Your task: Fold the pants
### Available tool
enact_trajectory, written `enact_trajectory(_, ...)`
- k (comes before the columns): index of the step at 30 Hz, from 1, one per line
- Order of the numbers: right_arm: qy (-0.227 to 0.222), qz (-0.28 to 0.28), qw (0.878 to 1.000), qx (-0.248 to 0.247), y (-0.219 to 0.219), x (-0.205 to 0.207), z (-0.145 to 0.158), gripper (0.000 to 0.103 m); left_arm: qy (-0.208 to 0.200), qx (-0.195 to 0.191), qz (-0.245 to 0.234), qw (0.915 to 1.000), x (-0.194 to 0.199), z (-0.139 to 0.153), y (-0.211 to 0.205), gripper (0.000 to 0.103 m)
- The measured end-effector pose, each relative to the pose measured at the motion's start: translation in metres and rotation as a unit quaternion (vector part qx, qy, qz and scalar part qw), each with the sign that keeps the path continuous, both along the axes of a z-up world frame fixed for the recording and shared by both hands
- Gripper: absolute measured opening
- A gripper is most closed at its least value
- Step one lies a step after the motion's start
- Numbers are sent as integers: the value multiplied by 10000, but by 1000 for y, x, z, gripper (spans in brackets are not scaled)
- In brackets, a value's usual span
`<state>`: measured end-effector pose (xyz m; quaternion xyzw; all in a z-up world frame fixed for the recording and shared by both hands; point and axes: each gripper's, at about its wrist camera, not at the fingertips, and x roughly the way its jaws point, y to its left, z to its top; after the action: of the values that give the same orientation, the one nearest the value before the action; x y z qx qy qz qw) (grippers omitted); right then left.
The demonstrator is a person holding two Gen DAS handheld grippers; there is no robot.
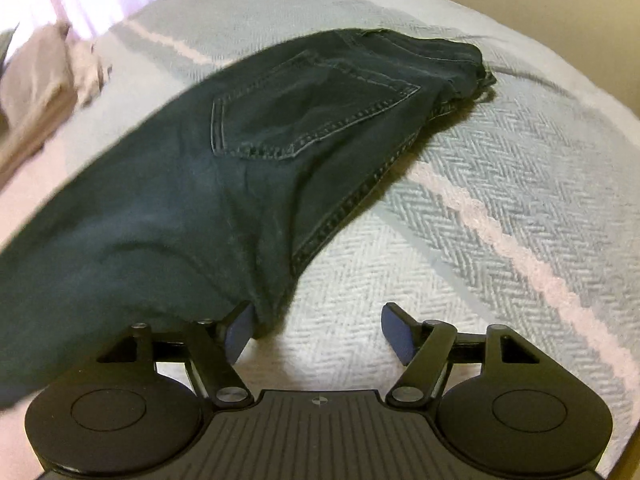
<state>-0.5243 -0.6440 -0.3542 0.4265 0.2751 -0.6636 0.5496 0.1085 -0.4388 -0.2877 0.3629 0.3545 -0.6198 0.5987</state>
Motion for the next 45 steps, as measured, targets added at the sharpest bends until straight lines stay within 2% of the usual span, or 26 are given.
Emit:
enact_trajectory(2, -283, 106, 9984, -472, 1, -1, 14, 66, -67, -4, -64, 10000, -15, 4, -2, 28)
enact_trajectory(4, -131, 325, 9969, -706, -7, 1, 20, 66, -74, -11, -46, 10000, -25, 8, -4, 28)
enact_trajectory(6, 60, 455, 9969, -641, -25, -3, 13, 66, -96, -5, -19, 10000, -35, 12, -7, 28)
enact_trajectory(8, 138, 501, 9981, -327, -45, -17, -6, 66, -153, 1, 0, 9999, -45, 15, -9, 28)
enact_trajectory(9, 323, 352, 9986, -221, -52, -29, -14, 66, -176, 4, -1, 9998, -49, 17, -10, 28)
enact_trajectory(12, 271, -465, 9982, -255, -52, -69, -15, 66, -252, 30, 27, 9997, -60, 20, -12, 28)
enact_trajectory(15, 63, -607, 9976, -326, -38, -82, -1, 66, -356, 83, 29, 9993, -68, 22, -10, 28)
enact_trajectory(18, -96, -283, 9985, -450, -19, -64, 18, 66, -365, 111, 183, 9991, -67, 25, -4, 29)
enact_trajectory(20, -304, 79, 9985, -443, -5, -35, 26, 66, -423, 117, 314, 9985, -62, 30, 3, 30)
enact_trajectory(22, -455, 682, 9958, -400, 4, 4, 29, 66, -508, 134, 390, 9979, -57, 34, 11, 31)
enact_trajectory(25, -620, 1826, 9806, -360, 24, 83, 32, 66, -576, 158, 490, 9970, -38, 37, 28, 32)
enact_trajectory(29, -621, 3254, 9420, -542, 51, 199, 38, 66, -702, 185, 564, 9958, -1, 38, 53, 32)
enact_trajectory(34, -189, 4816, 8699, -1045, 95, 352, 41, 66, -710, 142, 458, 9963, 55, 29, 81, 32)
enact_trajectory(36, 97, 5281, 8402, -1230, 113, 412, 35, 66, -774, 103, 211, 9967, 75, 22, 88, 32)
enact_trajectory(38, 406, 5690, 8096, -1384, 129, 460, 21, 66, -851, 107, -254, 9960, 92, 13, 91, 33)
enact_trajectory(40, 859, 6043, 7768, -1550, 144, 507, 3, 66, -1115, 47, -910, 9896, 104, 4, 91, 39)
enact_trajectory(42, 1173, 6322, 7481, -1638, 153, 541, -16, 65, -1341, -26, -1500, 9795, 115, -5, 91, 42)
enact_trajectory(45, 1668, 6691, 7014, -1805, 165, 580, -42, 63, -1659, -143, -2264, 9597, 126, -19, 90, 49)
